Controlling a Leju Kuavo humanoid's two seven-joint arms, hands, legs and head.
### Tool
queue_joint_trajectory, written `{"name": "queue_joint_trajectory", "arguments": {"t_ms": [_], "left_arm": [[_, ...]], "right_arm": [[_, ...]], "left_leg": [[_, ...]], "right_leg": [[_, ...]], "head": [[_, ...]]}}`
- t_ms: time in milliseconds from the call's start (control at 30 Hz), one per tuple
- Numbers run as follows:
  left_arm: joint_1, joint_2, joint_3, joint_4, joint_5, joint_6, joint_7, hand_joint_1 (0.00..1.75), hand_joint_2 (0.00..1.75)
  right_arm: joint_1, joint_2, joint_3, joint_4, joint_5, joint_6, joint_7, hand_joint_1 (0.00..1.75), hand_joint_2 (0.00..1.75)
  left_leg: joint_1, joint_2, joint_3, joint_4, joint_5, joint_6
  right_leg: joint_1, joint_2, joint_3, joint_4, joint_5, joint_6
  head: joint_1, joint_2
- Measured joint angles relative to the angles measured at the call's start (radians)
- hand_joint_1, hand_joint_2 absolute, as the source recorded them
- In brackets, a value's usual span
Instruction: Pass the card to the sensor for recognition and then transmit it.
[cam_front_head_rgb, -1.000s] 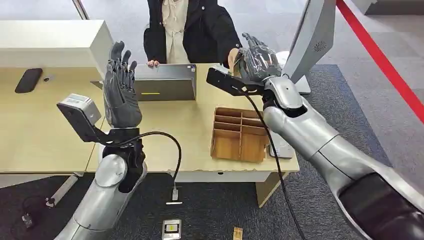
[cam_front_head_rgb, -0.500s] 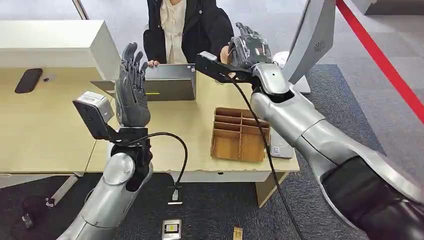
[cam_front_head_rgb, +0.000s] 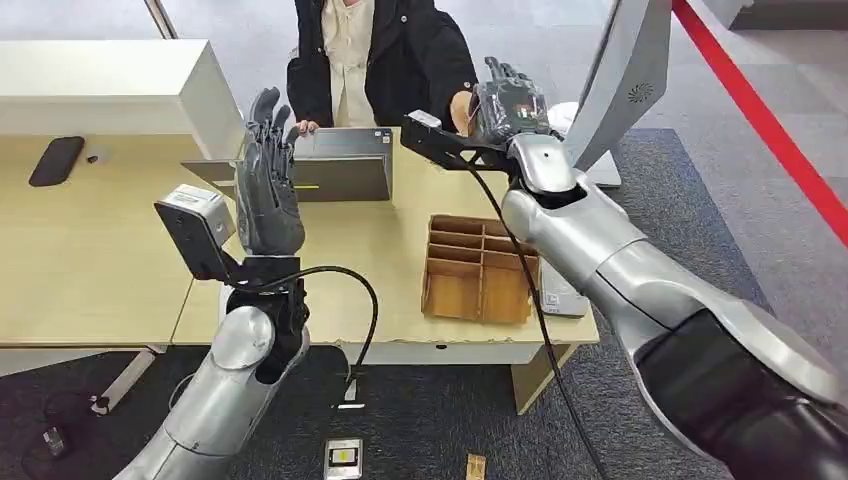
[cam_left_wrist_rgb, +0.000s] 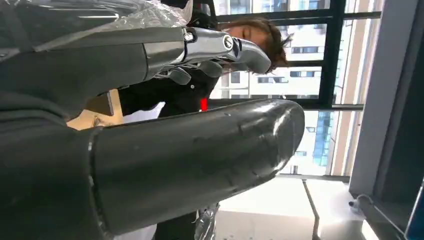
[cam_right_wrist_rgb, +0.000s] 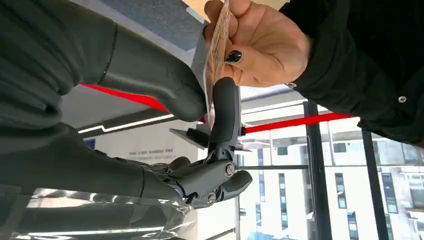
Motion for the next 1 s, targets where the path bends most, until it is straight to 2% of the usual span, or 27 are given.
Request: {"name": "queue_joint_trajectory", "arguments": {"t_ms": [100, 133, 200, 267, 300, 333, 367, 467, 567, 700, 900, 1000], "left_arm": [[0.0, 0.0, 0.0, 0.0, 0.0, 0.0, 0.0, 0.0, 0.0], [0.0, 0.0, -0.001, 0.0, 0.0, 0.0, 0.0, 0.0, 0.0], [0.0, 0.0, -0.002, 0.0, -0.003, 0.003, 0.0, 0.0, 0.0], [0.0, 0.0, -0.004, 0.0, -0.011, 0.008, 0.001, 0.0, 0.0], [0.0, 0.0, -0.004, 0.0, -0.022, 0.018, 0.003, 0.0, 0.0], [0.0, 0.0, -0.004, 0.0, -0.03, 0.022, 0.006, 0.0, 0.0], [0.001, 0.0, -0.004, -0.002, -0.048, 0.039, 0.013, 0.0, 0.0], [0.012, 0.003, -0.004, -0.021, -0.073, 0.062, 0.034, 0.0, 0.0], [0.038, 0.011, -0.003, -0.054, -0.082, 0.072, 0.053, 0.0, 0.0], [0.068, 0.023, -0.004, -0.089, -0.089, 0.078, 0.072, 0.0, 0.0], [0.124, 0.038, -0.006, -0.119, -0.066, 0.0, 0.092, 0.0, 0.0], [0.153, 0.044, -0.007, -0.123, -0.055, -0.016, 0.097, 0.0, 0.0]], "right_arm": [[0.0, 0.0, 0.002, 0.003, -0.002, -0.003, 0.0, 1.75, 1.75], [0.0, 0.0, 0.004, 0.007, -0.004, -0.005, 0.0, 0.0, 1.75], [0.001, 0.0, 0.01, 0.019, -0.03, -0.032, 0.0, 0.0, 1.75], [0.003, 0.0, 0.002, 0.022, -0.096, -0.084, -0.029, 0.0, 1.75], [0.01, 0.0, -0.012, 0.019, -0.171, -0.144, -0.08, 0.0, 1.75], [0.014, -0.001, -0.019, 0.016, -0.199, -0.164, -0.101, 0.0, 1.75], [0.024, -0.002, -0.037, 0.003, -0.268, -0.208, -0.152, 0.0, 1.75], [0.07, -0.012, -0.084, -0.067, -0.453, -0.267, -0.247, 0.0, 1.75], [0.176, -0.049, -0.13, -0.23, -0.647, -0.347, -0.29, 0.0, 1.75], [0.326, -0.109, -0.177, -0.476, -0.745, -0.462, -0.342, 0.0, 1.75], [0.605, -0.17, -0.24, -0.832, -0.786, -0.464, -0.453, 0.0, 1.75], [0.716, -0.191, -0.267, -0.97, -0.784, -0.462, -0.496, 0.0, 1.75]], "left_leg": [[0.0, 0.0, 0.0, 0.0, 0.0, 0.0], [0.0, 0.0, 0.0, 0.0, 0.0, 0.0], [0.0, 0.0, 0.0, 0.0, 0.0, 0.0], [0.0, 0.0, 0.0, 0.0, 0.0, 0.0], [0.0, 0.0, 0.0, 0.0, 0.0, 0.0], [0.0, 0.0, 0.0, 0.0, 0.0, 0.0], [0.0, 0.0, 0.0, 0.0, 0.0, 0.0], [0.0, 0.0, 0.001, 0.0, 0.0, 0.0], [0.0, -0.001, 0.001, 0.0, 0.0, 0.0], [0.0, 0.0, 0.001, 0.0, -0.001, 0.0], [0.0, -0.001, 0.001, 0.0, -0.001, 0.0], [0.0, 0.0, 0.001, 0.0, -0.001, 0.0]], "right_leg": [[0.0, 0.0, 0.0, 0.0, 0.0, 0.0], [0.0, 0.0, 0.0, 0.0, 0.0, 0.0], [0.0, 0.0, 0.0, 0.0, 0.0, 0.0], [0.0, 0.0, 0.0, 0.0, 0.0, 0.0], [0.0, 0.0, 0.0, 0.0, 0.0, 0.0], [0.0, 0.0, 0.0, 0.0, 0.0, 0.0], [0.0, 0.0, 0.0, 0.0, 0.0, 0.0], [0.0, 0.0, 0.001, 0.0, 0.0, 0.0], [0.0, 0.0, 0.001, 0.0, 0.0, 0.0], [0.0, 0.0, 0.001, 0.0, 0.0, 0.0], [0.0, 0.0, 0.001, -0.001, -0.001, 0.0], [0.0, 0.0, 0.001, -0.001, -0.001, 0.0]], "head": [[0.0, 0.0], [0.0, 0.0], [0.0, 0.0], [0.0, 0.0], [0.0, 0.0], [0.0, 0.0], [0.0, 0.0], [0.0, 0.0], [0.0, 0.0], [0.0, 0.0], [0.0, 0.0], [0.0, 0.0]]}}
